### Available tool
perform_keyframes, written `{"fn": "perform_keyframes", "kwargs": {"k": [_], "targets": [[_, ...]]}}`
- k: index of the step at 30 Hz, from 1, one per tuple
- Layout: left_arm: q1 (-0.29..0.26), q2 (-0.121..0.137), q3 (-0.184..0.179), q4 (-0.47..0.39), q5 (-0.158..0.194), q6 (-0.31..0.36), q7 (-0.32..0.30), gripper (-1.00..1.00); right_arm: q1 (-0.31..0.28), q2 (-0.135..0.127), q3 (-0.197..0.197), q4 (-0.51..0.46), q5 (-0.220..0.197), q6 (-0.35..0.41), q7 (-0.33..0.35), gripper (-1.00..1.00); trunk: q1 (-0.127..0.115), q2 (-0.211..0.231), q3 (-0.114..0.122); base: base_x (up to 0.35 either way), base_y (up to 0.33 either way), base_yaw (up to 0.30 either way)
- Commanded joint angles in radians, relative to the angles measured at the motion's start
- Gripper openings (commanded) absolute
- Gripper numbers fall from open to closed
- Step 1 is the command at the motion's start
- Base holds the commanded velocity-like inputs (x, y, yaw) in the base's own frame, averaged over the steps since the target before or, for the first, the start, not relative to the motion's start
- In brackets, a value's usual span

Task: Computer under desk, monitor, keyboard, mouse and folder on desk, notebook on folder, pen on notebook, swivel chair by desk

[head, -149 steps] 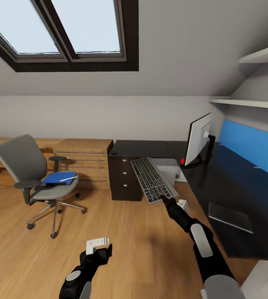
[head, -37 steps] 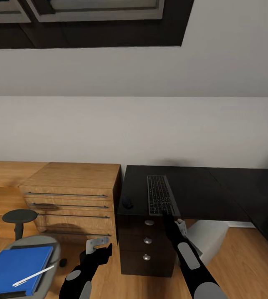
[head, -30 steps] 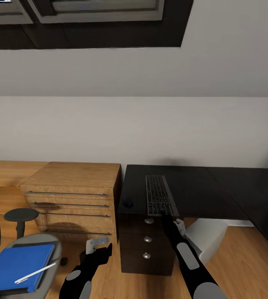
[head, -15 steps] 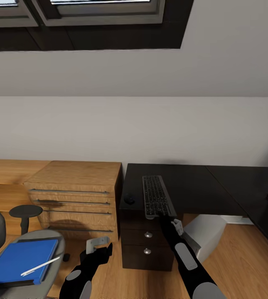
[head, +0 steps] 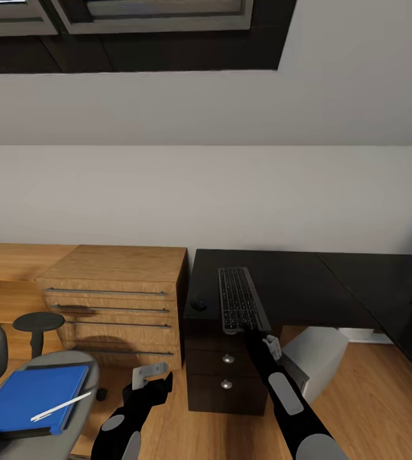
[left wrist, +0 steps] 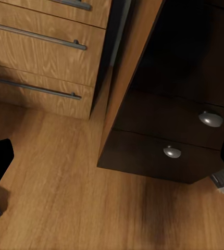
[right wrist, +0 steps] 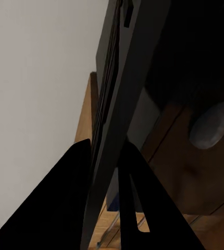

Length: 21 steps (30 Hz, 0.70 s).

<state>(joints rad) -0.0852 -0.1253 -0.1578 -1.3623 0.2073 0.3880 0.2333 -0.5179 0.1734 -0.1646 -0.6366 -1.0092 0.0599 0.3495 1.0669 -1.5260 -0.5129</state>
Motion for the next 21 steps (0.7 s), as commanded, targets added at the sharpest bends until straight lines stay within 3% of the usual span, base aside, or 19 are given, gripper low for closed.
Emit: {"fn": "perform_keyframes", "kwargs": {"k": [1, 14, 15, 21], "targets": [[-0.001, 0.000, -0.002, -0.001, 0.011, 0.003, 0.009, 1.00, -0.001, 0.001, -0.006, 0.020, -0.003, 0.006, -0.006, -1.00, 0.000, -0.001, -0.001, 0.000, 0.000, 0.000], [-0.001, 0.002, -0.002, 0.000, 0.011, 0.007, 0.006, 1.00, -0.001, 0.001, -0.006, 0.020, -0.003, 0.006, -0.009, -1.00, 0.000, -0.001, -0.001, 0.000, 0.000, 0.000], [-0.001, 0.003, -0.002, 0.000, 0.011, 0.007, 0.006, 1.00, -0.001, 0.001, -0.006, 0.020, -0.003, 0.006, -0.010, 1.00, 0.000, -0.001, -0.001, 0.000, 0.000, 0.000], [-0.001, 0.003, -0.002, 0.000, 0.011, 0.008, 0.006, 1.00, -0.001, 0.001, -0.006, 0.020, -0.003, 0.006, -0.010, 1.00, 0.000, -0.001, -0.001, 0.000, 0.000, 0.000]]}}
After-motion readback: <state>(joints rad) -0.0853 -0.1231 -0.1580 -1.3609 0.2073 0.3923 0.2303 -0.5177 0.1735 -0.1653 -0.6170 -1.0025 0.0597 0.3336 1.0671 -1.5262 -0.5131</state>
